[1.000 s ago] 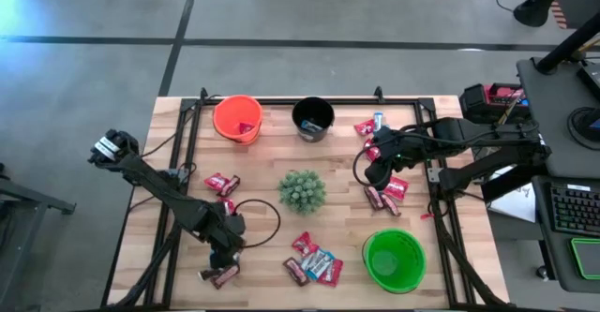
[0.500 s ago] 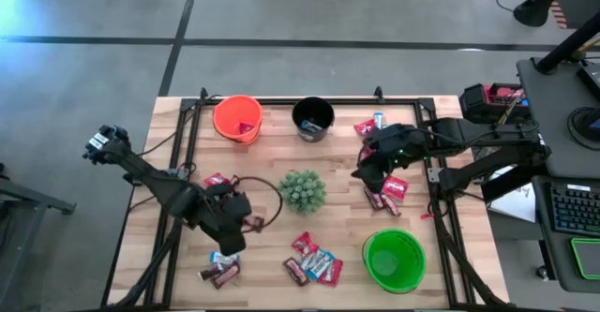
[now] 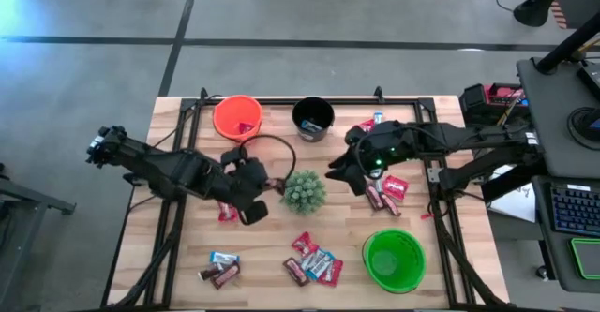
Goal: Organize candy in baskets
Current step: Put the brown chocolate bar into the green bucket
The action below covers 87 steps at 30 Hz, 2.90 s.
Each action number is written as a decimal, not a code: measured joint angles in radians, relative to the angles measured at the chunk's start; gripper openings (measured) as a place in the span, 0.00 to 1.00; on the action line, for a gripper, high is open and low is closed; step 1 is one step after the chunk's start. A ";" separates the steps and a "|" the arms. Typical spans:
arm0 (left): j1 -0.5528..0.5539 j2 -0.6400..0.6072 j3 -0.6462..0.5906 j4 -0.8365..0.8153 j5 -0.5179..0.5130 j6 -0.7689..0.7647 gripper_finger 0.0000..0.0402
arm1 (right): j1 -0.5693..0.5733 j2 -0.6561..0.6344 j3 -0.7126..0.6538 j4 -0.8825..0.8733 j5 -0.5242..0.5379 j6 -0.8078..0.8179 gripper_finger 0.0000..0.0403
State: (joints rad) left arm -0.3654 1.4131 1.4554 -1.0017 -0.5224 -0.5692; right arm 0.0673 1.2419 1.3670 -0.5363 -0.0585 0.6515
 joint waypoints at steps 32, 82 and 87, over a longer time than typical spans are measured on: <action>0.125 0.067 0.070 0.198 0.069 0.273 0.00 | 0.002 0.192 0.000 0.336 0.032 -0.024 0.43; 0.123 0.065 0.163 -0.008 0.228 0.300 0.35 | 0.437 -0.022 0.001 -0.524 0.005 0.475 0.03; 0.123 0.065 0.165 -0.008 0.257 0.298 0.35 | 0.550 -0.022 0.001 -0.554 0.006 0.609 0.03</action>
State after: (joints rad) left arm -0.2420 1.4780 1.6199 -1.0093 -0.2652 -0.2710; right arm 0.6177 1.2194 1.3678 -1.0900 -0.0527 1.2607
